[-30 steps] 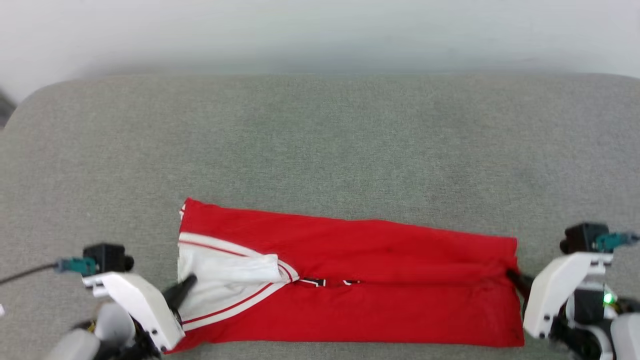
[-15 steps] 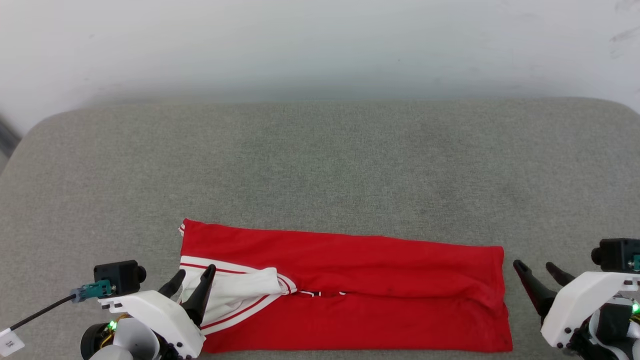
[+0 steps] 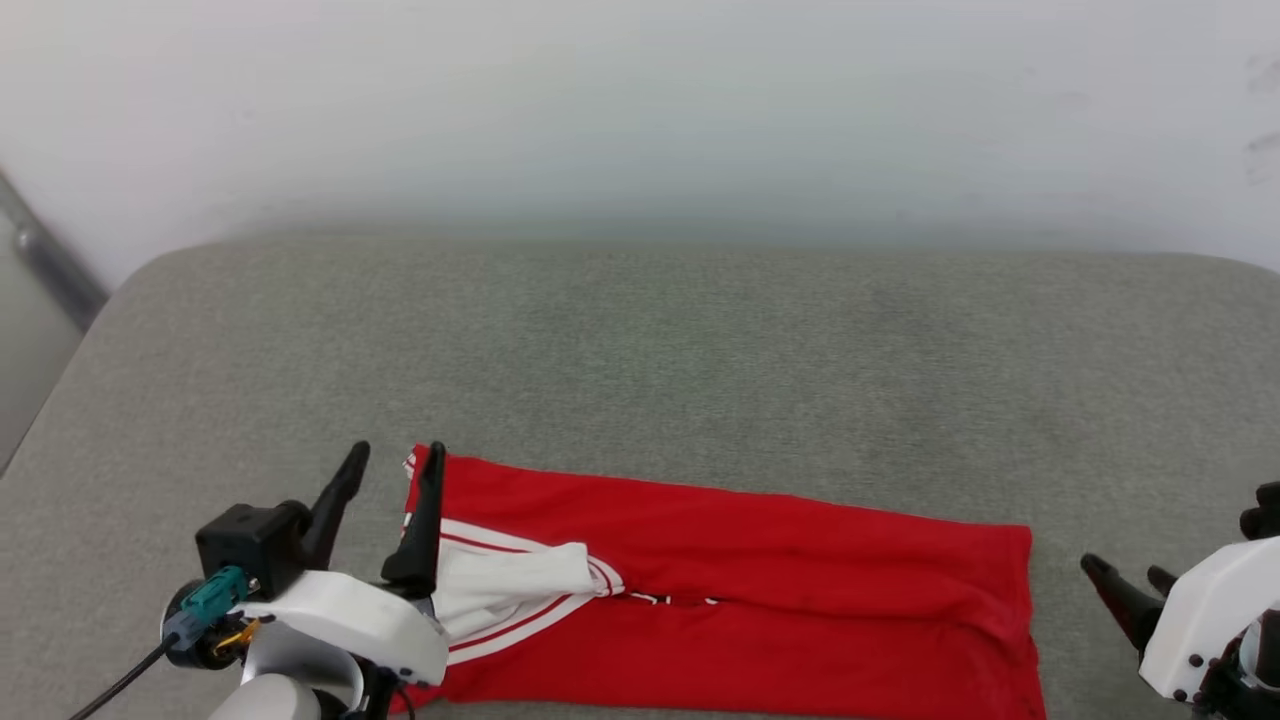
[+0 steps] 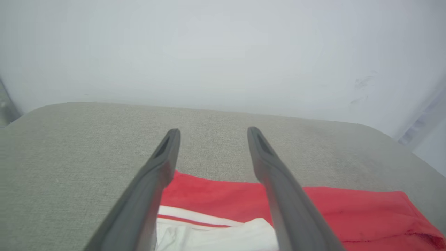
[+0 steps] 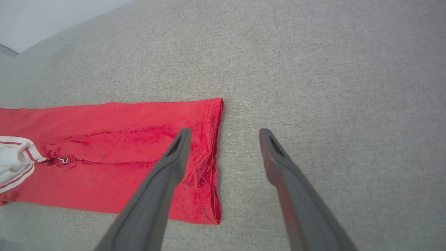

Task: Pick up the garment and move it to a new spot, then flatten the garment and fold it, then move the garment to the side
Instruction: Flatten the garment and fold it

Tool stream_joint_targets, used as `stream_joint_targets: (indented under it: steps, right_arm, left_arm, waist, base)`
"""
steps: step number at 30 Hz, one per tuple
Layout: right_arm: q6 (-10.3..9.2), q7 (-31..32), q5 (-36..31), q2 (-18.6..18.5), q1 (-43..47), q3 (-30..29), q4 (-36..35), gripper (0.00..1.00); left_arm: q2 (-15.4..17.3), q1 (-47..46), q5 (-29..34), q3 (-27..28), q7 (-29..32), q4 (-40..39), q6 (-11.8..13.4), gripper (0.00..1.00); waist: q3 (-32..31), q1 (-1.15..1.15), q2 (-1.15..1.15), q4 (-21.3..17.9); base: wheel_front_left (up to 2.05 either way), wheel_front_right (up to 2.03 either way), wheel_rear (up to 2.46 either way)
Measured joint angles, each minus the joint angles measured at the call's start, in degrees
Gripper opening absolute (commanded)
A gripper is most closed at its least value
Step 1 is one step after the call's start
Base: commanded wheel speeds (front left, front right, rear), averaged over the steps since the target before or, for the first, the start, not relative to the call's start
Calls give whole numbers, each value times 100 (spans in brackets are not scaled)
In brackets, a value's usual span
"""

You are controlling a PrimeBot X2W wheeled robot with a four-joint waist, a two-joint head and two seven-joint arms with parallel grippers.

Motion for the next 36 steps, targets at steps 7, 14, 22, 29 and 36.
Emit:
stream_joint_targets:
  steps: [7, 14, 22, 29, 36]
  right_arm:
    - [0, 470, -199, 248, -53, -167, 401, 100]
    - [1, 666, -230, 372, -304, -111, 1079, 100]
    - [0, 876, -99, 324, -488, 71, 1389, 0]
    - [0, 632, 19, 116, -550, 465, 1310, 0]
    - [2, 547, 80, -164, -561, 445, 1156, 0]
  left_arm:
    - [-88, -118, 354, 159, -309, -470, 204, 100]
    - [-234, -198, 512, 243, -394, -686, 210, 100]
    - [-293, -198, 563, 337, -416, -625, 144, 100]
    - [-226, -67, 642, 405, -419, -511, 222, 100]
    - [-222, 227, 744, 589, -425, -464, 346, 100]
  waist:
    - [260, 1, 0, 296]
    - [658, 1, 0, 577]
    - [732, 1, 0, 640]
    - [463, 2, 0, 498]
    - [156, 1, 0, 270]
  base:
    - [0, 0, 0]
    - [0, 0, 0]
    - [0, 0, 0]
    - [0, 0, 0]
    - [0, 0, 0]
